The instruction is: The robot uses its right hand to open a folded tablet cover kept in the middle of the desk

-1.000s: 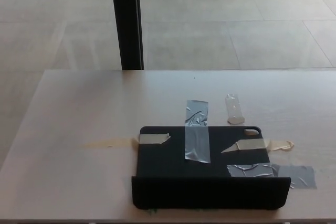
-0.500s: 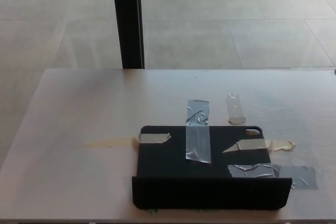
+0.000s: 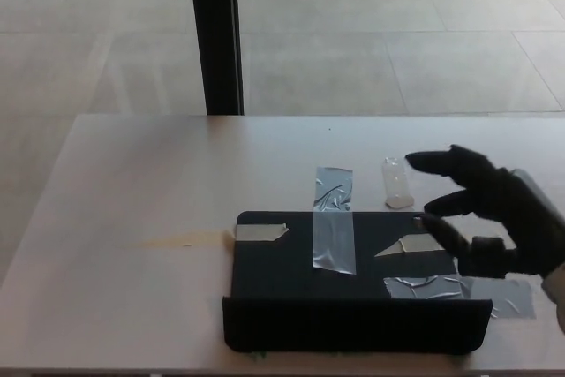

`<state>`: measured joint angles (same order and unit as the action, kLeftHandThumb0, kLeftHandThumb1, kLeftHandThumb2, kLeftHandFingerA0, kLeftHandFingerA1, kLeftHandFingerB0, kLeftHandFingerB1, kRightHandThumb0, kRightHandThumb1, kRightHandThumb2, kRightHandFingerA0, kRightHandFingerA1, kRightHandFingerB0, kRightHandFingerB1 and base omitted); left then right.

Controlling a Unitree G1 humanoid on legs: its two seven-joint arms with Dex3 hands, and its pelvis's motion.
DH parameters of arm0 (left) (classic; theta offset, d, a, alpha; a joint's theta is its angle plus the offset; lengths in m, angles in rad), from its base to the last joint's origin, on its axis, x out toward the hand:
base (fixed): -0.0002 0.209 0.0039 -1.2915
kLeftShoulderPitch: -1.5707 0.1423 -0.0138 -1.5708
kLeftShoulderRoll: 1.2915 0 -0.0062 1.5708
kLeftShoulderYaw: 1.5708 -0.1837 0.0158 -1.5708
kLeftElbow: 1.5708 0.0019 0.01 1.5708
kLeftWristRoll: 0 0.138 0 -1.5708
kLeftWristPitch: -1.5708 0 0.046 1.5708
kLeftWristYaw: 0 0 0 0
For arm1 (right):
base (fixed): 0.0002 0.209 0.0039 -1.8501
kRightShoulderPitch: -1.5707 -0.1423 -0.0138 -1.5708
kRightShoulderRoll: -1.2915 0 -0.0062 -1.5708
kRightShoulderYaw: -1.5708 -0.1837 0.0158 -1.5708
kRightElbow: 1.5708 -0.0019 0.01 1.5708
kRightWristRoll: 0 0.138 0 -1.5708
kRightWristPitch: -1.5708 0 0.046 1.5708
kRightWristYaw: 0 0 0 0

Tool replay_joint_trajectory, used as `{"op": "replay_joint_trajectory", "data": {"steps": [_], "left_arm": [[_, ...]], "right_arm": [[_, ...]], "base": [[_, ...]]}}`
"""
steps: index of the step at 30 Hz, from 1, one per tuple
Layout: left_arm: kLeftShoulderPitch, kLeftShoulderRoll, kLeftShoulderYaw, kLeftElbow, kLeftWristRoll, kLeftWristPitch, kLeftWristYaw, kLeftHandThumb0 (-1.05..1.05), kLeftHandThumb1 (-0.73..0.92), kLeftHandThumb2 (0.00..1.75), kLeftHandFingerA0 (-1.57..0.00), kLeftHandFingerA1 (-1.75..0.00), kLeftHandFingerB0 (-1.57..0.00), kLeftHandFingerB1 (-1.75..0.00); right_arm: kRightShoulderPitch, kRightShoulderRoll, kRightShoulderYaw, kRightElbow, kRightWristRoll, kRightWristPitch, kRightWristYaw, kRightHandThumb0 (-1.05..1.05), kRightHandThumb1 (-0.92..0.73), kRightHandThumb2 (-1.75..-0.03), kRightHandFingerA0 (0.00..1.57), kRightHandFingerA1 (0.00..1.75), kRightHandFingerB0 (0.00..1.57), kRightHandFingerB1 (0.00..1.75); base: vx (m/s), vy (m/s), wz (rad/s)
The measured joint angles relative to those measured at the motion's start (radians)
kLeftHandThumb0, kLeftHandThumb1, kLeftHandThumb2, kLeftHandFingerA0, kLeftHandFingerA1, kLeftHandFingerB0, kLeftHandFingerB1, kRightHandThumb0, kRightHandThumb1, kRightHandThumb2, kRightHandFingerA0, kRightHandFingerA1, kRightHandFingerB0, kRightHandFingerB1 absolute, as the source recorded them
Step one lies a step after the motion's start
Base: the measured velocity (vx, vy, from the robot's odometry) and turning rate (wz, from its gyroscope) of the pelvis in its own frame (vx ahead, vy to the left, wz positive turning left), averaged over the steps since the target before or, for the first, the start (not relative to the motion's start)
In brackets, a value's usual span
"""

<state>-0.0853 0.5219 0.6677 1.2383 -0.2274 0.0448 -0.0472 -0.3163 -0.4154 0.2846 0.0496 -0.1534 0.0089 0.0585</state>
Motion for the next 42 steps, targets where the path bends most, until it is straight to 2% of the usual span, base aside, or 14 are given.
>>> {"op": "replay_joint_trajectory", "data": {"steps": [2,3,4,11,12,19,20,24,26,35,36,38,40,42], "left_arm": [[0.0,0.0,0.0,0.0,0.0,0.0,0.0,-0.68,0.76,0.62,-0.8,-0.8,-0.63,-0.68],[0.0,0.0,0.0,0.0,0.0,0.0,0.0,-0.71,0.57,1.04,-0.8,-0.83,-0.62,-0.74],[0.0,0.0,0.0,0.0,0.0,0.0,0.0,-0.68,0.76,0.63,-0.78,-0.79,-0.62,-0.67],[-0.001,0.0,0.0,0.0,0.0,0.0,0.0,-0.68,0.76,0.63,-0.77,-0.78,-0.65,-0.67],[-0.001,0.0,0.0,0.0,0.0,0.0,0.0,-0.67,0.77,0.63,-0.75,-0.76,-0.63,-0.67],[-0.002,0.0,0.0,0.0,0.0,0.0,0.0,-0.68,0.76,0.63,-0.75,-0.77,-0.64,-0.67],[-0.002,0.0,0.0,0.0,0.0,0.0,0.0,-0.69,0.77,0.63,-0.77,-0.76,-0.64,-0.67],[-0.002,0.0,0.0,0.0,0.0,0.0,0.0,-0.72,0.57,1.04,-0.79,-0.82,-0.62,-0.73],[-0.002,0.0,0.0,0.0,0.0,0.0,0.0,-0.7,0.75,0.62,-0.75,-0.77,-0.62,-0.67],[-0.002,0.0,-0.001,0.0,0.0,0.0,0.0,-0.71,0.76,0.63,-0.79,-0.76,-0.65,-0.67],[-0.002,0.0,-0.001,0.0,0.0,0.0,0.0,-0.71,0.57,1.05,-0.79,-0.82,-0.63,-0.74],[-0.002,0.0,-0.001,0.0,0.0,0.0,0.0,-0.72,0.77,0.63,-0.79,-0.76,-0.65,-0.67],[-0.002,0.0,-0.002,0.0,0.0,0.0,0.0,-0.7,0.56,1.04,-0.81,-0.83,-0.66,-0.76],[-0.003,0.0,-0.003,0.0,0.0,0.0,0.0,-0.72,0.76,0.62,-0.83,-0.78,-0.67,-0.69]], "right_arm": [[-0.002,-0.008,0.047,0.004,-0.025,0.0,0.007,-0.88,-0.88,-0.69,0.6,0.53,0.33,0.35],[-0.002,-0.012,0.068,0.006,-0.037,0.0,0.01,-0.92,-0.74,-1.11,0.56,0.66,0.29,0.49],[-0.003,-0.015,0.089,0.01,-0.049,0.0,0.012,-0.88,-0.88,-0.66,0.59,0.65,0.34,0.36],[-0.012,-0.028,0.244,0.036,-0.149,-0.002,0.027,-0.94,-0.92,-0.68,0.52,0.62,0.31,0.38],[-0.013,-0.03,0.266,0.039,-0.165,-0.001,0.029,-0.97,-0.76,-1.15,0.51,0.69,0.27,0.51],[-0.055,-0.062,0.362,0.031,-0.266,0.003,0.038,-0.97,-0.7,-1.12,0.85,1.18,0.36,0.5],[-0.059,-0.064,0.372,0.026,-0.281,0.005,0.038,-0.99,-0.91,-0.69,0.85,1.43,0.47,0.41],[-0.081,-0.067,0.41,0.015,-0.346,0.019,0.037,-0.98,-0.7,-1.12,0.86,1.0,0.42,0.55],[-0.089,-0.067,0.43,0.01,-0.379,0.029,0.037,-1.0,-0.91,-0.68,0.85,1.08,0.47,0.45],[-0.107,-0.069,0.505,-0.021,-0.517,0.074,0.041,-0.98,-0.92,-0.72,0.79,0.73,0.4,0.43],[-0.107,-0.07,0.513,-0.028,-0.536,0.081,0.042,-0.99,-0.92,-0.72,0.81,0.76,0.42,0.45],[-0.105,-0.073,0.526,-0.047,-0.571,0.095,0.042,-1.0,-0.8,-1.28,0.8,0.92,0.35,0.56],[-0.092,-0.083,0.537,-0.076,-0.607,0.11,0.043,-1.04,-0.92,-0.75,0.79,0.85,0.41,0.48],[-0.08,-0.092,0.543,-0.103,-0.635,0.122,0.043,-1.02,-0.92,-0.74,0.79,0.76,0.42,0.47]], "base": [[0.0,0.0,0.0],[0.0,0.0,0.0],[0.0,0.0,0.0],[0.0,0.0,0.0],[0.0,0.0,0.0],[0.0,0.0,0.0],[0.0,0.0,0.0],[0.0,0.0,0.0],[0.0,0.0,0.0],[0.0,0.0,0.0],[0.0,0.0,0.0],[0.0,0.0,0.0],[0.0,0.0,0.0],[0.0,0.0,0.0]]}}
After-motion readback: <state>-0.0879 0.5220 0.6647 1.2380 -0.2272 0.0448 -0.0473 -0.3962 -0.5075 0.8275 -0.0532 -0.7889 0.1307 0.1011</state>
